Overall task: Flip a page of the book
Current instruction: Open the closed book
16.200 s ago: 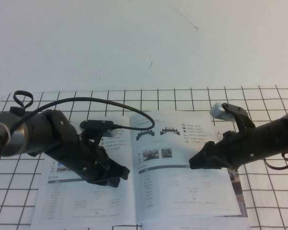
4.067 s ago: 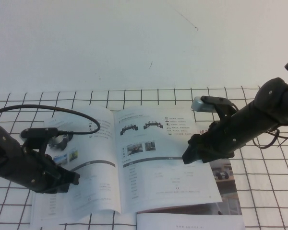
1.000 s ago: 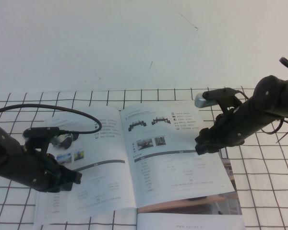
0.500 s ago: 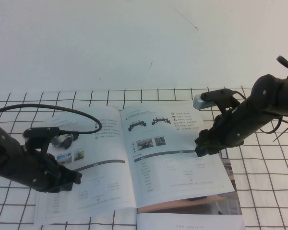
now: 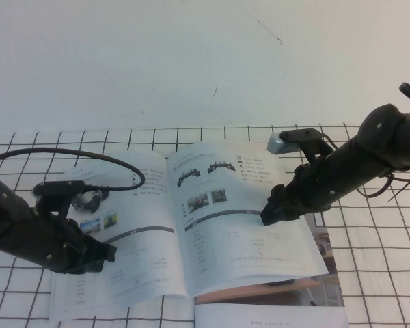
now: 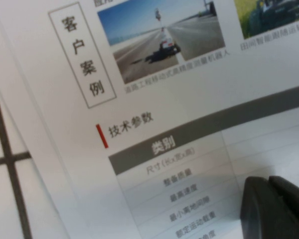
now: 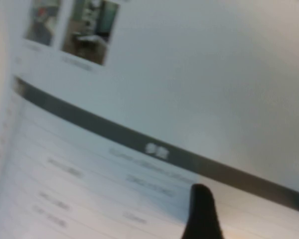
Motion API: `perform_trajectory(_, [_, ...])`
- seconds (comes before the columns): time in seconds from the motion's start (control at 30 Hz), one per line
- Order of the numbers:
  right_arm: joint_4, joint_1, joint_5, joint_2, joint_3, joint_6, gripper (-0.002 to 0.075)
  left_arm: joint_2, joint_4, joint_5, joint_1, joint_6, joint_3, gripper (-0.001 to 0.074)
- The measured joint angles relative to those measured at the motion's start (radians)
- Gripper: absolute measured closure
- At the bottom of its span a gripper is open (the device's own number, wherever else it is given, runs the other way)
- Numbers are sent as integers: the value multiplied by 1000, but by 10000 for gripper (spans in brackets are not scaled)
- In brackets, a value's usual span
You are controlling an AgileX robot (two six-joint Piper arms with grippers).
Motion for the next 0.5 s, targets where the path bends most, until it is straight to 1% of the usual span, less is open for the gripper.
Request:
perform_trajectory(0.07, [73,2,19,0,0,-51,269,2,-2,0,0,0,-2,737])
perform_trajectory(0.17, [138,5,40,1,0,-91,269,2,-4,0,0,0,-2,737])
perform_trajectory(0.37, [189,7,64,9,0,-133,269,2,-18,0,0,7,-2,737])
perform_trajectory(0.5, [198,7,71,11,0,-137,269,2,-67,8,2,52,-2,737])
